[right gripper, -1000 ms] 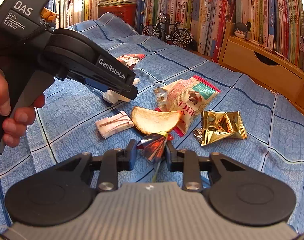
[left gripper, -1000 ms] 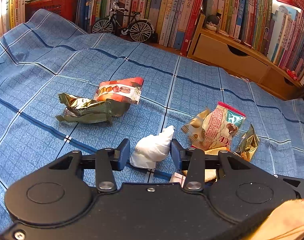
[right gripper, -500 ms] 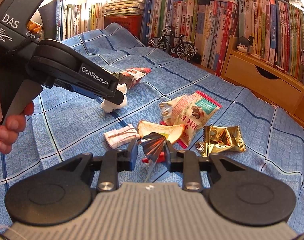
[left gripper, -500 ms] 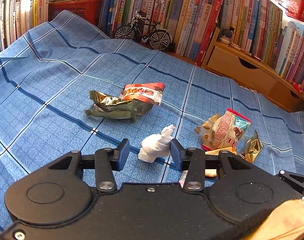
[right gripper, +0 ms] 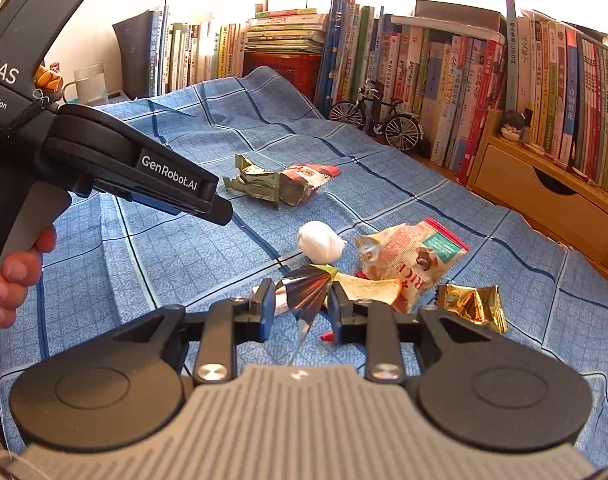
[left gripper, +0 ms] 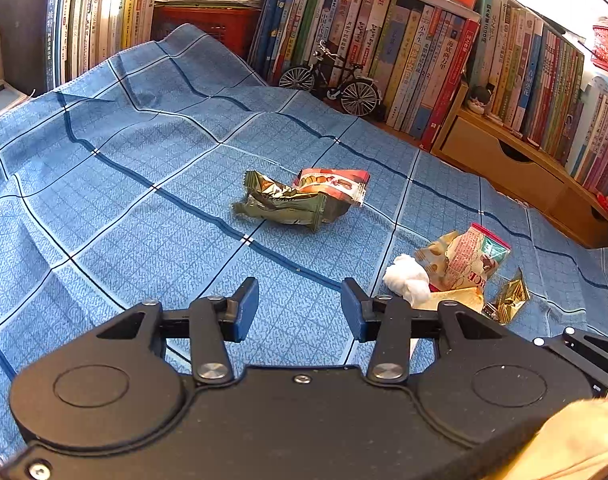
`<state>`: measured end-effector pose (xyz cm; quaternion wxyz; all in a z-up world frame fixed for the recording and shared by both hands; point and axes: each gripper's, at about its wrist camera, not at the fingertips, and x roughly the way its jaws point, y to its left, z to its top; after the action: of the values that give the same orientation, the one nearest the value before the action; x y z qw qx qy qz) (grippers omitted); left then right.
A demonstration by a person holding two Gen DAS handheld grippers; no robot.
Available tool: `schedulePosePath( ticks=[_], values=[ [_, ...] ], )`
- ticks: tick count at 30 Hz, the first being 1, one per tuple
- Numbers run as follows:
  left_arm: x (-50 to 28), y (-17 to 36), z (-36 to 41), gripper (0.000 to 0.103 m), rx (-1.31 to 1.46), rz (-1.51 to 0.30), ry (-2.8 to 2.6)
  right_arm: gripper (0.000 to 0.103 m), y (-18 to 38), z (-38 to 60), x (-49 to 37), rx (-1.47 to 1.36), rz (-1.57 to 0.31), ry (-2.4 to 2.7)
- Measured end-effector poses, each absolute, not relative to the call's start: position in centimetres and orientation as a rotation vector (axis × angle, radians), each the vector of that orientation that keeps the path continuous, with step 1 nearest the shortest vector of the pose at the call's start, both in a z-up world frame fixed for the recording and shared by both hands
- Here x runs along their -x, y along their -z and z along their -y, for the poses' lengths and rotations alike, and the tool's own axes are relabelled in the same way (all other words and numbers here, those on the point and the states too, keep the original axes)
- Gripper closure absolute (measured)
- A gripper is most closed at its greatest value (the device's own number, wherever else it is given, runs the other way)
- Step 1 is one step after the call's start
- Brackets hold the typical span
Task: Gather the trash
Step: 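Carry the white tissue and silver foil wrapper with both tools over the bin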
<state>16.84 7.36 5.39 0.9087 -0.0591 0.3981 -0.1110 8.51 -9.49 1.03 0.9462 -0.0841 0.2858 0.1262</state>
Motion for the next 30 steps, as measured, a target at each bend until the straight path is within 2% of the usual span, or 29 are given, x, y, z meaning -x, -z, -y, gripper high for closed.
schedulePosePath(
  ticks=[1, 3, 5, 9, 11, 19, 22, 24, 28, 30],
  values=[
    [-16.8, -5.4, -7.4, 0.053, 0.125, -0.826, 0.24, 0.07, -1.2, 9.4, -8.3, 0.173, -0.576, -0.262],
    [-16.8, -5.6, -7.0, 0.035, 0.123, -0.821, 0.257, 0.07, -1.3, 9.3, -8.0, 0.178, -0.567, -0.265],
    [-17.0, -5.7, -6.5, 0.029, 0.131, -0.816, 0.279, 0.071, -1.4, 9.4, -7.7, 0.191, -0.565, -0.263],
    [-18.5, -5.1, -4.3, 0.029, 0.125, -0.857, 0.333, 0.081, -1.3, 10.0, -7.7, 0.195, -0.574, -0.242],
    [-19.0, -4.8, -3.3, 0.029, 0.115, -0.872, 0.359, 0.083, -1.2, 10.4, -7.8, 0.199, -0.578, -0.228],
    [-21.0, -3.3, -0.2, 0.029, 0.116, -0.919, 0.381, 0.084, -0.5, 11.8, -7.9, 0.181, -0.599, -0.188],
    [-21.4, -2.8, 0.1, 0.038, 0.116, -0.931, 0.378, 0.084, -0.4, 12.1, -8.1, 0.17, -0.603, -0.179],
    [-21.5, -2.7, 0.1, 0.053, 0.113, -0.933, 0.381, 0.084, -0.3, 12.2, -8.2, 0.165, -0.604, -0.174],
    [-21.6, -2.5, 0.0, 0.075, 0.098, -0.933, 0.387, 0.084, -0.2, 12.2, -8.3, 0.156, -0.608, -0.17],
    [-21.5, -2.7, -0.2, 0.076, 0.097, -0.915, 0.386, 0.084, -0.2, 12.2, -8.4, 0.155, -0.605, -0.167]
  ],
)
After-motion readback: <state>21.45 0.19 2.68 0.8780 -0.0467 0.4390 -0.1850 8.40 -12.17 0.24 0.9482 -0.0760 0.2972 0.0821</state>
